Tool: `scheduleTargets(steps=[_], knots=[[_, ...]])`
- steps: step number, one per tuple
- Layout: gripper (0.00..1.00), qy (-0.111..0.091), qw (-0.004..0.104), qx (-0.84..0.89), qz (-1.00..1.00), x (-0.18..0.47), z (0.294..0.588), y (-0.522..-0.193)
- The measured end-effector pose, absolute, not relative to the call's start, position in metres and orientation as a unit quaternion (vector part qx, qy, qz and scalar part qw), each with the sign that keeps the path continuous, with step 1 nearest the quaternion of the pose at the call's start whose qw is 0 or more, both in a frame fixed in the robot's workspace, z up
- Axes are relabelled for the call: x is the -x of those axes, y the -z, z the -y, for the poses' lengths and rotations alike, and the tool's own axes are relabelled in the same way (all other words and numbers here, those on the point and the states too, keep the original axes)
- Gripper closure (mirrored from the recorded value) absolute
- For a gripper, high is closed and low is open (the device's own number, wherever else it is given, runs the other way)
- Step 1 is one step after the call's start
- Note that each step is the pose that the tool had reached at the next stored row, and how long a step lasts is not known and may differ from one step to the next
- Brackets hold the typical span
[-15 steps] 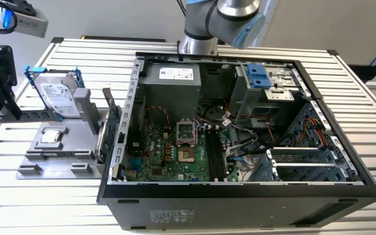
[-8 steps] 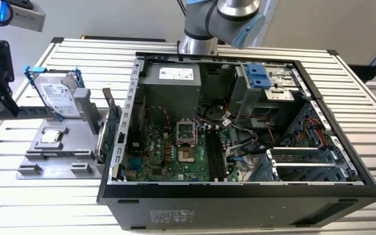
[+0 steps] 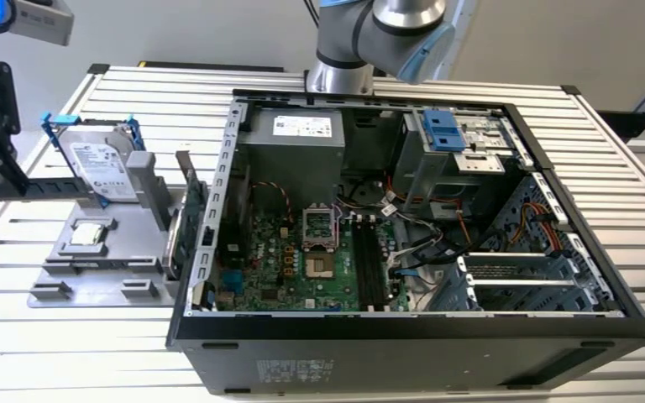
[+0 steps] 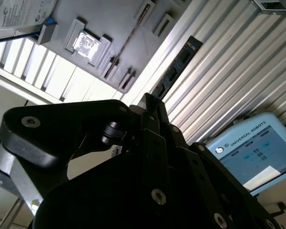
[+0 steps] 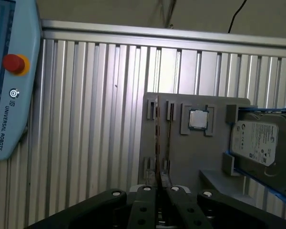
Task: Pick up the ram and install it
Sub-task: 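Pick up the ram and move it above insertion slot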
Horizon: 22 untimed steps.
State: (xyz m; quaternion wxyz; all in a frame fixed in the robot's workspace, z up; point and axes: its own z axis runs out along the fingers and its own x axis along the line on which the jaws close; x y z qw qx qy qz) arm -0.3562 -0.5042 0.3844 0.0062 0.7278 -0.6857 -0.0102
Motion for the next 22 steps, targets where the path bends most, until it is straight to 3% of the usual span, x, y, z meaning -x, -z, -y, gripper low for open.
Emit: scheduleTargets(steps=[22], knots=[[1.00,0.010,0.006,-0.728,0.686,0.346,0.504,-0.386]])
